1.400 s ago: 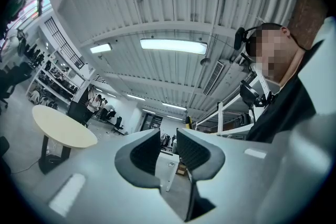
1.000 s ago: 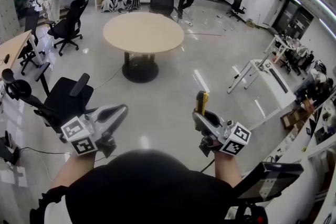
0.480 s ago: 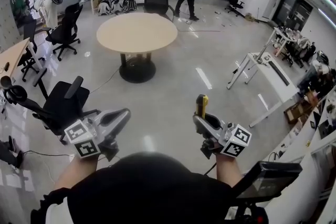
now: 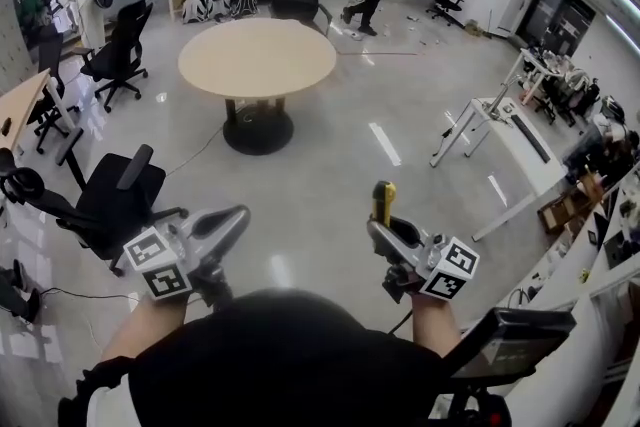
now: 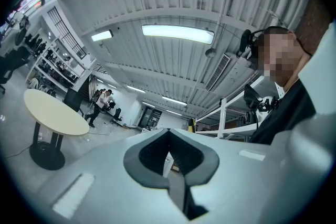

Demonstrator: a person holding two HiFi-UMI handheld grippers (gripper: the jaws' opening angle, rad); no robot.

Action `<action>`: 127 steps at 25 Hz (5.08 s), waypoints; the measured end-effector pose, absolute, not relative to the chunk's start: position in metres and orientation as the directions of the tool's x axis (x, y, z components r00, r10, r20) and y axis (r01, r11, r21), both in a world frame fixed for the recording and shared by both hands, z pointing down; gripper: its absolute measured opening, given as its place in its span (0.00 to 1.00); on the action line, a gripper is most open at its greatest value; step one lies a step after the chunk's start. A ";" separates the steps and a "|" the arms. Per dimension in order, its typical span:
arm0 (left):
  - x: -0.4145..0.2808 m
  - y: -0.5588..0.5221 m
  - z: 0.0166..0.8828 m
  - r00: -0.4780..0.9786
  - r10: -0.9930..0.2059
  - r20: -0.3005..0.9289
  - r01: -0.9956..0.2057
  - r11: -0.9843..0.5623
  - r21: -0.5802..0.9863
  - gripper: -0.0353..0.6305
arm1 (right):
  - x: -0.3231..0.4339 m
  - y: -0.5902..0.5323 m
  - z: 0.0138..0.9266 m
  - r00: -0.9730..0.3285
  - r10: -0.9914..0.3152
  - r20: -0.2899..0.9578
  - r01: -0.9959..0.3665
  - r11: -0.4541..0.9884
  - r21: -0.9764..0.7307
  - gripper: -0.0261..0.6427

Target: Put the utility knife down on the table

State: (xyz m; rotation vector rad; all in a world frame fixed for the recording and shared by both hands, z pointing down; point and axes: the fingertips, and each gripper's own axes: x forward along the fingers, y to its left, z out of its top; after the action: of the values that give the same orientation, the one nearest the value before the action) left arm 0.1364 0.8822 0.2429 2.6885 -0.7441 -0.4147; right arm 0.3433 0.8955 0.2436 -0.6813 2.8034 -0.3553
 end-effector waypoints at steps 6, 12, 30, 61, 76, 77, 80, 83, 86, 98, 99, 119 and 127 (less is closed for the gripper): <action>0.090 0.834 0.250 0.827 -0.515 -0.225 -0.408 -0.825 0.390 0.05 | 0.300 0.853 0.243 -0.856 -0.500 -0.131 -0.455 0.849 -0.267 0.15; 0.016 0.768 0.242 0.834 -0.490 -0.252 -0.384 -0.845 0.373 0.05 | 0.219 0.788 0.228 -0.857 -0.500 -0.126 -0.464 0.854 -0.236 0.15; -0.188 0.617 0.243 0.792 -0.545 -0.275 -0.434 -0.819 0.374 0.05 | 0.025 0.619 0.219 -0.880 -0.465 -0.097 -0.434 0.869 -0.237 0.15; 0.029 0.380 0.249 0.725 -0.671 -0.155 -0.596 -0.724 0.348 0.05 | 0.235 0.334 0.250 -0.931 -0.301 -0.204 -0.234 0.925 -0.299 0.15; 0.011 0.241 0.271 0.805 -0.562 -0.193 -0.464 -0.798 0.385 0.05 | 0.223 0.230 0.262 -0.889 -0.438 -0.135 -0.389 0.876 -0.283 0.15; 0.005 0.227 0.269 0.812 -0.548 -0.202 -0.450 -0.808 0.381 0.05 | 0.217 0.220 0.259 -0.881 -0.454 -0.133 -0.407 0.870 -0.278 0.15; -0.022 0.190 0.252 0.829 -0.511 -0.225 -0.415 -0.834 0.364 0.05 | 0.192 0.193 0.243 -0.865 -0.484 -0.131 -0.440 0.859 -0.263 0.15; -0.055 0.155 0.244 0.836 -0.491 -0.244 -0.397 -0.849 0.348 0.05 | 0.160 0.161 0.230 -0.856 -0.497 -0.140 -0.459 0.856 -0.237 0.15; -0.085 0.120 0.247 0.834 -0.492 -0.249 -0.394 -0.848 0.354 0.05 | 0.126 0.130 0.229 -0.861 -0.491 -0.130 -0.458 0.861 -0.222 0.15; -0.137 0.022 0.276 0.814 -0.541 -0.210 -0.433 -0.808 0.400 0.05 | 0.072 0.020 0.255 -0.885 -0.454 -0.100 -0.416 0.869 -0.266 0.15; -0.133 0.015 0.278 0.811 -0.549 -0.203 -0.442 -0.802 0.402 0.05 | 0.077 0.010 0.258 -0.888 -0.449 -0.103 -0.408 0.871 -0.274 0.15; 0.027 -0.138 0.274 0.671 -0.740 -0.051 -0.678 -0.639 0.363 0.05 | 0.207 -0.221 0.283 -0.959 -0.179 -0.218 -0.096 0.934 -0.345 0.15; 0.002 -0.165 0.283 0.691 -0.722 -0.037 -0.656 -0.648 0.387 0.05 | 0.192 -0.250 0.297 -0.946 -0.249 -0.208 -0.156 0.912 -0.379 0.15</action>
State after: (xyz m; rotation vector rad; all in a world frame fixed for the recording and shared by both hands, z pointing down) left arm 0.0019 -0.1649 0.2830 2.5586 -1.0807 -0.2668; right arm 0.1921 -0.2497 0.2970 -0.3040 2.8223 -0.5296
